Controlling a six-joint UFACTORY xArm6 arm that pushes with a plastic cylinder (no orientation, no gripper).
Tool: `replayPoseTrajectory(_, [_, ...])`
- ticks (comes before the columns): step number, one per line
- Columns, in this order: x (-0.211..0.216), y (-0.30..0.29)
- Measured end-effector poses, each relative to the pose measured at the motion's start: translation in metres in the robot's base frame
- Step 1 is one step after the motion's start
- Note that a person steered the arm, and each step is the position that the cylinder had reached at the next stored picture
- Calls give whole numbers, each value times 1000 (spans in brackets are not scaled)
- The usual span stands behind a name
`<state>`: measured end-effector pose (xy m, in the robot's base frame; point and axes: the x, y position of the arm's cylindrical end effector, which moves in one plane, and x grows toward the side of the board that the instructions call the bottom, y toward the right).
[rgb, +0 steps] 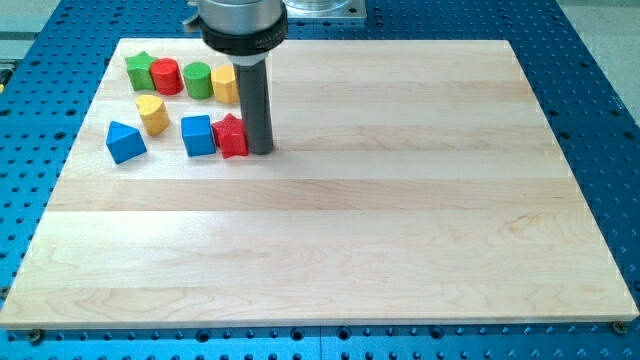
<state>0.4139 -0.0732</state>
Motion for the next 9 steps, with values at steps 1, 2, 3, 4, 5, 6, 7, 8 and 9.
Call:
replayPoseTrajectory(1, [26,1])
replayPoseTrajectory(2, [52,4])
replayPoseTrajectory(3, [88,78])
replayPoseTrajectory(4, [116,154])
replayPoseTrajectory(5, [117,159])
replayPoseTrajectory(6, [112,159])
replayPoseTrajectory(7, [46,154])
replayPoseTrajectory(8, [-40,110])
replayPoseTrajectory(9, [-115,59])
